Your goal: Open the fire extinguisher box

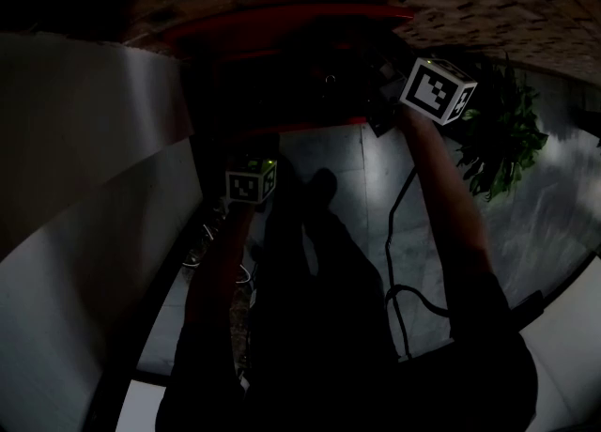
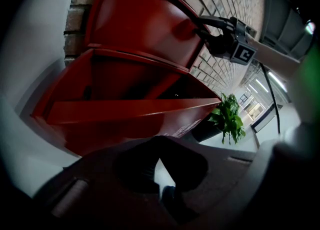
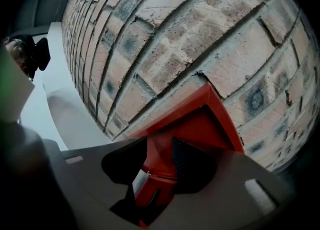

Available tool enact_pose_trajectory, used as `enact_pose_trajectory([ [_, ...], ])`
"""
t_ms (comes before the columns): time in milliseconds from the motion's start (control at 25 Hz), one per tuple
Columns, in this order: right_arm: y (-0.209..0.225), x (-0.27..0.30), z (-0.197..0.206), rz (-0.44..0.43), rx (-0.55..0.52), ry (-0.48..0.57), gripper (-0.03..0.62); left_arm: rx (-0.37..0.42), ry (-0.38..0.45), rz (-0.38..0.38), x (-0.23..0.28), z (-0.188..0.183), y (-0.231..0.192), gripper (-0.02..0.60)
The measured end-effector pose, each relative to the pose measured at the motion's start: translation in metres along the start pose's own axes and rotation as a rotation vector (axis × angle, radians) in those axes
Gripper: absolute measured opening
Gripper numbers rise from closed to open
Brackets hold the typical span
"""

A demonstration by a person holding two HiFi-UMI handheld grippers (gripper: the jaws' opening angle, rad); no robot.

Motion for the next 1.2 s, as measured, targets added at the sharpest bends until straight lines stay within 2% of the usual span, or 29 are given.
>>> enact_pose_trajectory([
  [160, 0.000, -0.001, 0.000, 0.000, -0.010, -0.001, 0.147, -0.013, 0.003, -0.009, 0.001, -0.003, -0.003, 0.000],
  [240, -0.001, -0.005, 0.003, 0.003, -0.026, -0.016, 0.176, -0.035, -0.002, 0.001, 0.002, -0.001, 0.002, 0.000],
  [400, -0.004, -0.009, 0.010, -0.004, -0.029, -0.030, 0.178, 0.014, -0.019, 0.036, 0.001, -0.003, 0.014, 0.000],
  [480, -0.005, -0.010, 0.010, -0.017, -0.036, -0.044, 0.175, 0.000, 0.003, 0.041, 0.006, -0.008, 0.017, 0.000],
  [560, -0.007, -0.015, 0.013, -0.017, -0.041, -0.060, 0.161, -0.018, 0.005, 0.032, 0.007, -0.010, 0.017, 0.000],
  [720, -0.011, -0.030, 0.023, -0.004, -0.040, -0.075, 0.089, -0.033, -0.009, 0.028, -0.001, -0.006, 0.015, 0.000],
  [960, -0.024, -0.045, 0.007, -0.012, -0.064, -0.048, 0.009, -0.019, -0.008, 0.052, -0.003, -0.010, 0.027, 0.000],
  [1200, -0.047, -0.050, -0.008, -0.076, -0.113, -0.049, 0.003, 0.004, -0.017, 0.052, -0.004, -0.009, 0.028, 0.000],
])
Point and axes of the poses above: the fingertips, and each gripper's own axes: x forward along the fingers, y to its right, z out of its underside, the point moved 2 cm from there along -x, backward along the fingers, and after that the axes turned 11 degrees about -x, right-handed, at the moved point
